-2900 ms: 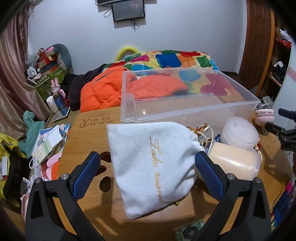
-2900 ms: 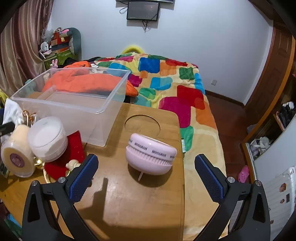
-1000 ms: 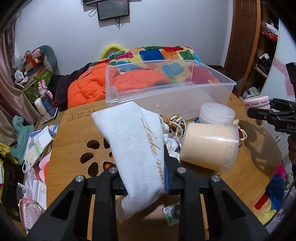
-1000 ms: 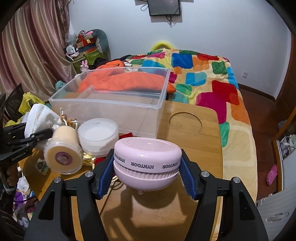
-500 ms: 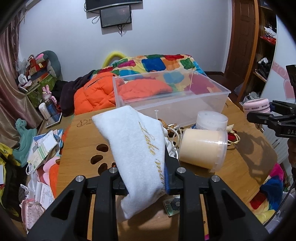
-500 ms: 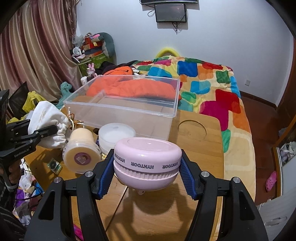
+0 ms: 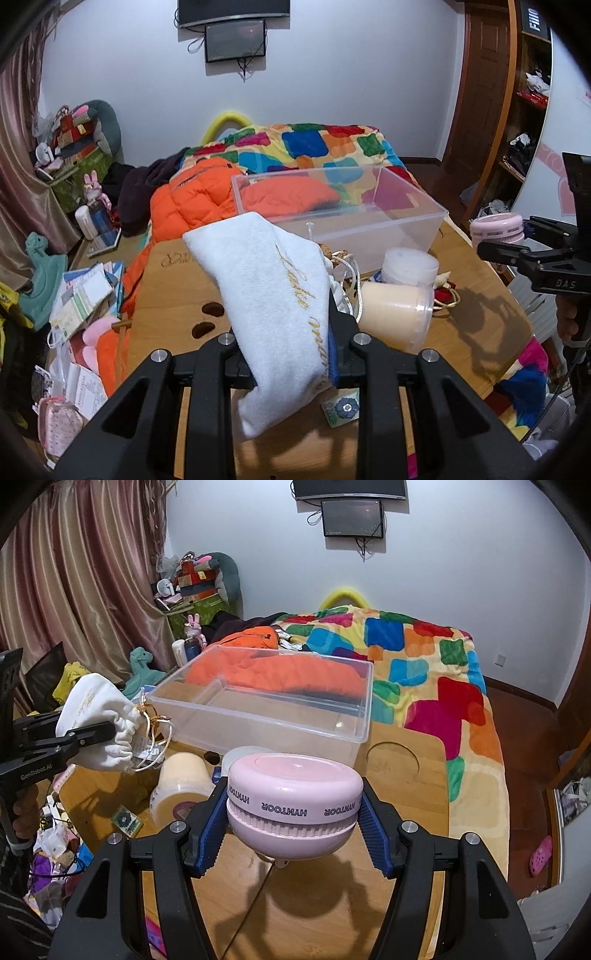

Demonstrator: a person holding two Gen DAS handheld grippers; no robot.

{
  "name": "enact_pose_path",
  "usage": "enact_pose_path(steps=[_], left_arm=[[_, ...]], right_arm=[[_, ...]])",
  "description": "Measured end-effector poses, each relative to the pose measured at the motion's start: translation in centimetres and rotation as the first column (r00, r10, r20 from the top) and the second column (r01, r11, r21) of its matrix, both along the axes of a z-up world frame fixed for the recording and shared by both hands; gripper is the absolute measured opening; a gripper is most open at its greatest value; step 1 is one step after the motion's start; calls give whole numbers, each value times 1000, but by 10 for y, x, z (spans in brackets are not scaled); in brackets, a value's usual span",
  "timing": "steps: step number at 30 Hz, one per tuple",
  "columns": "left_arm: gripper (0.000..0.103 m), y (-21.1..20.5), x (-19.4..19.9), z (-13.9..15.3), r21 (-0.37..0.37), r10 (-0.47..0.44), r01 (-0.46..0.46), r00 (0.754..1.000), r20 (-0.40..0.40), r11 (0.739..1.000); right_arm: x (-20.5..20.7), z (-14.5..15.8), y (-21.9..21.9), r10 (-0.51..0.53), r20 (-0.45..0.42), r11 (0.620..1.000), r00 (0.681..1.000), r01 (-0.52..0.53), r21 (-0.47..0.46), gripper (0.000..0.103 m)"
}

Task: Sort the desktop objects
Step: 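Lift the white pouch with the left tool and regrip it by its neck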

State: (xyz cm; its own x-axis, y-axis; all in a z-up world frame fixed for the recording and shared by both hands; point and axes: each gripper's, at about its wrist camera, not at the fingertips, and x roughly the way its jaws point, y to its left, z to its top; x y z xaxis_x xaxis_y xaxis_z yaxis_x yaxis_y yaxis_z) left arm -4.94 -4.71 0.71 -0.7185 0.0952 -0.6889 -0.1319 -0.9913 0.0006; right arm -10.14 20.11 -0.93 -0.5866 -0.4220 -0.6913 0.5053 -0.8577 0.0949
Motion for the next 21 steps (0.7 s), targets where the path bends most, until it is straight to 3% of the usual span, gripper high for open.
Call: enact_pose_path(steps=[11, 15, 19, 21], left_arm=[[23, 5, -7, 34, -24, -43, 42, 997, -69, 999], [23, 3, -12, 25, -44, -45, 44, 998, -40, 998], [24, -10, -15, 9, 42, -67, 65, 997, 44, 997], [33, -13, -14, 1, 25, -51, 49, 997, 62, 998]], right_arm=[[-9, 10, -12, 29, -27, 1000, 999, -29, 9, 61], [-13, 7, -13, 35, -14, 999, 999, -35, 7, 60], [-12, 0, -14, 41, -1, 999, 999, -41, 13, 61], [-14, -4, -13, 42, 19, 999, 999, -42, 5, 61]])
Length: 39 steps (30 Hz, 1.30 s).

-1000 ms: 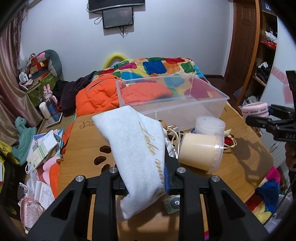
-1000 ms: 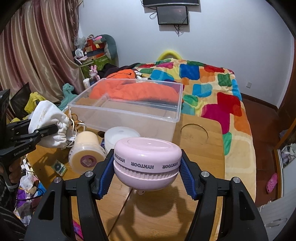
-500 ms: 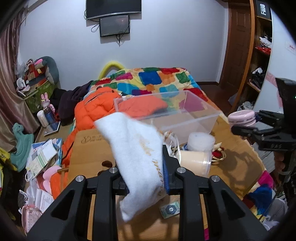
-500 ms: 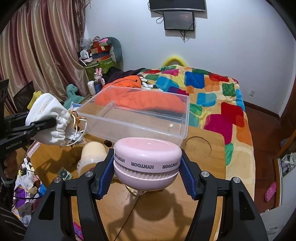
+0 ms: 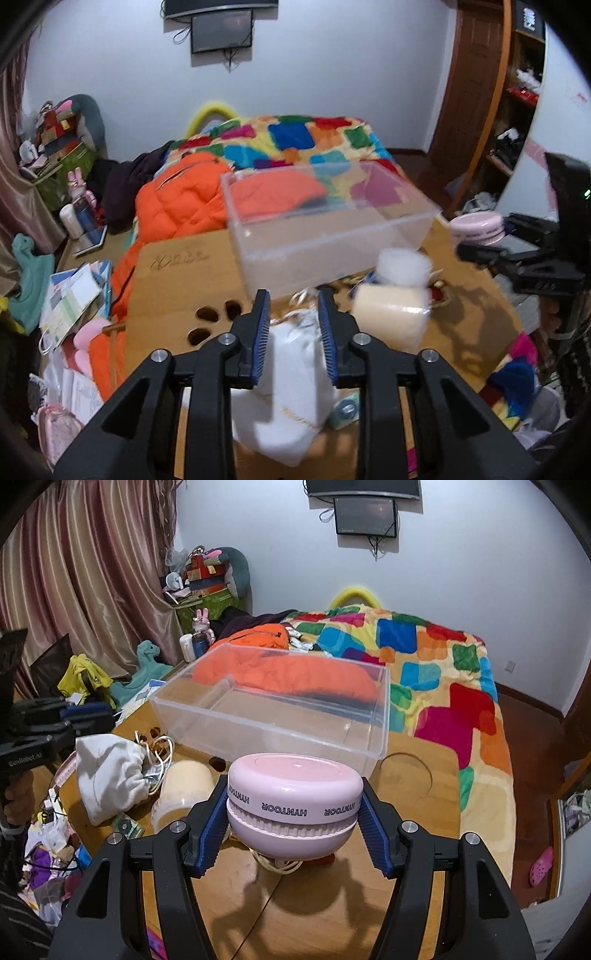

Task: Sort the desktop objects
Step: 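Lift the white pouch with the left tool and regrip it by its neck, then carry the pouch and pink device toward the clear plastic box with both tools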

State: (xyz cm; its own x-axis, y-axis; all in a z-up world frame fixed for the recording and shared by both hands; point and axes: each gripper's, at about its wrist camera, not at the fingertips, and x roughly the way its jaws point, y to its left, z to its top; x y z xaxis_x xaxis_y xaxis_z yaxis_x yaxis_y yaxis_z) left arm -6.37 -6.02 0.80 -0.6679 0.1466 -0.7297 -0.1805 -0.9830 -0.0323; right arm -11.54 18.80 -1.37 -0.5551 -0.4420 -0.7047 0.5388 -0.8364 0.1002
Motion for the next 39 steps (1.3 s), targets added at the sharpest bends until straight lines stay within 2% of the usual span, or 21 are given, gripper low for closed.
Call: enact_pose_path(steps=[1, 3, 5, 9, 12, 17, 20, 22, 27, 32, 39], left_arm=[[38, -2, 0, -4, -11, 1, -1, 1000, 9, 1000], [63, -3, 1, -12, -9, -13, 13, 999, 34, 1000], [75, -1, 5, -17, -13, -41, 42, 998, 45, 999], [84, 9, 11, -29, -102, -57, 62, 997, 56, 993], [87, 12, 8, -43, -114, -66, 77, 993, 97, 991], [88, 20, -5, -68, -137, -67, 90, 984, 163, 987], [86, 21, -9, -78, -169, -51, 77, 986, 157, 983], [74, 20, -10, -81, -182, -41, 68, 988, 148, 981], [56, 5, -14, -82, -114, -5, 23, 988, 152, 993], [44, -2, -12, -77, -73, 13, -3, 990, 138, 997], [41, -12, -9, -68, -13, 29, -27, 991, 127, 1000]], right_arm=[[0, -1, 0, 0, 7, 1000, 1000, 0, -2, 61], [-1, -4, 0, -1, 15, 1000, 1000, 1, -1, 60], [0, -5, -1, 0, 20, 1000, 1000, 0, -2, 60], [2, -8, -3, 6, 24, 1000, 1000, -6, 0, 60], [4, -11, -5, 15, 31, 1000, 999, -15, 6, 61], [6, -15, -6, 19, 42, 1000, 999, -19, 0, 61], [6, -17, -6, 18, 51, 1000, 999, -19, 2, 61], [7, -18, -6, 19, 54, 1000, 998, -20, 6, 61], [7, -20, -7, 23, 65, 1000, 998, -23, 3, 61], [7, -17, -13, 31, 67, 999, 997, -30, -13, 61], [8, -9, -18, 31, 48, 999, 998, -31, -11, 61]])
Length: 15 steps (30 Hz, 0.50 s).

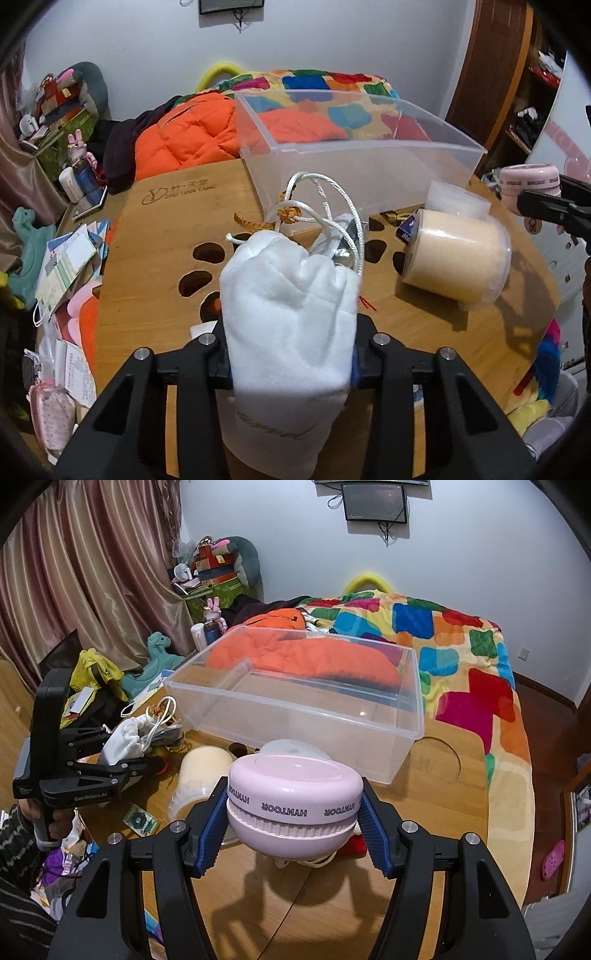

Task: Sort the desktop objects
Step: 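Carry the pouch and pink device toward the clear plastic box with both tools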

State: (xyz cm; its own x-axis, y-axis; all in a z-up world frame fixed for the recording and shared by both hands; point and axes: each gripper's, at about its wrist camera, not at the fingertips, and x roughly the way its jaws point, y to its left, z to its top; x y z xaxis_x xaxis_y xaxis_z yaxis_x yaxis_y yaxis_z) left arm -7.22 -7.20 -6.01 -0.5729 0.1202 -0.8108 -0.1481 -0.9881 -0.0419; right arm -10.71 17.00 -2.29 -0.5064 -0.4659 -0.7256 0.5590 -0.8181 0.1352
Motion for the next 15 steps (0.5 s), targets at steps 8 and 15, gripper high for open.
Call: enact_pose_path(steps=[8, 15], left_arm=[[41, -2, 5, 23, 40, -5, 7, 999, -54, 999], [41, 0, 2, 40, 63, -23, 27, 997, -69, 998]], right_arm=[[2, 9, -4, 1, -21, 1000, 1000, -1, -1, 61], [2, 16, -7, 5, -40, 1000, 999, -5, 2, 61]])
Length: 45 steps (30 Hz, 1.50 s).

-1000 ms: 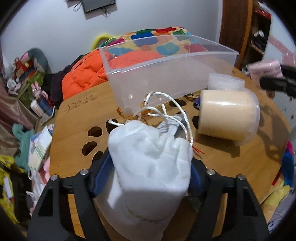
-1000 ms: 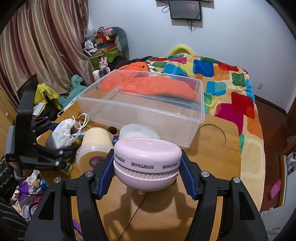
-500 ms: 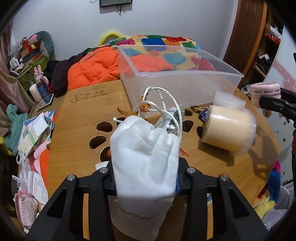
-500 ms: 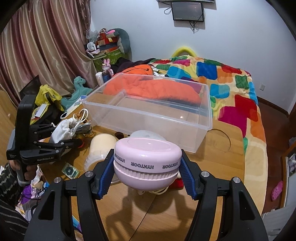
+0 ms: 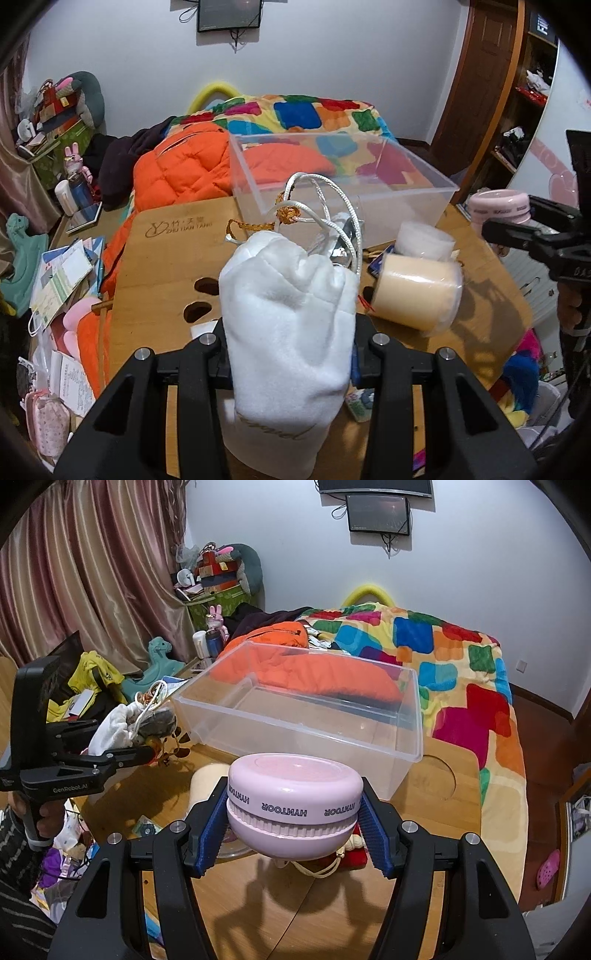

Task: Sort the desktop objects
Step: 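Carry the pouch and pink device toward the clear plastic box with both tools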

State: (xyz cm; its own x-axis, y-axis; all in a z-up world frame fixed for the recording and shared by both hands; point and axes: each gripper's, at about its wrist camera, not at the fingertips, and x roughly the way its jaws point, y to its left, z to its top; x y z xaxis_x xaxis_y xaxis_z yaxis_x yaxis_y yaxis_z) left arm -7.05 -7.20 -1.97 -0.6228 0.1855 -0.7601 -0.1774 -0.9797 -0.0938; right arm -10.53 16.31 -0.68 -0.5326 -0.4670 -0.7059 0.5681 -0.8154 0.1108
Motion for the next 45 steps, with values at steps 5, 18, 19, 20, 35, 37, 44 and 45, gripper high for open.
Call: enact_pose_path(steps=[5, 18, 19, 20, 35, 37, 44, 45], left_arm=[[41, 4, 0, 15, 8, -24, 24, 1000, -19, 1000], [41, 20, -14, 17, 27, -77, 77, 997, 13, 997], [41, 20, -16, 19, 32, -79, 79, 997, 9, 996], [41, 20, -17, 21, 39, -84, 84, 996, 7, 996], [41, 33, -69, 56, 16, -122, 122, 992, -27, 992], [41, 37, -75, 57, 4, -128, 128, 991, -29, 992], [41, 51, -103, 49, -9, -156, 156, 988, -12, 988], [41, 53, -108, 47, -12, -159, 159, 987, -6, 987]], right_arm=[[-4, 4, 2, 3, -1, 1000, 1000, -3, -7, 61], [-10, 2, 2, 7, 8, 1000, 1000, -7, -7, 61], [-12, 3, 3, 4, 8, 1000, 1000, -4, -8, 61], [-13, 4, 3, 3, 8, 1000, 1000, -3, -10, 61], [-51, 17, -2, -3, -8, 1000, 1000, 3, -10, 61], [-58, 18, -3, -2, -10, 1000, 1000, 2, -5, 61], [-87, 11, -6, -9, 2, 1000, 1000, 9, 23, 61], [-92, 8, -7, -9, 6, 1000, 1000, 9, 30, 61]])
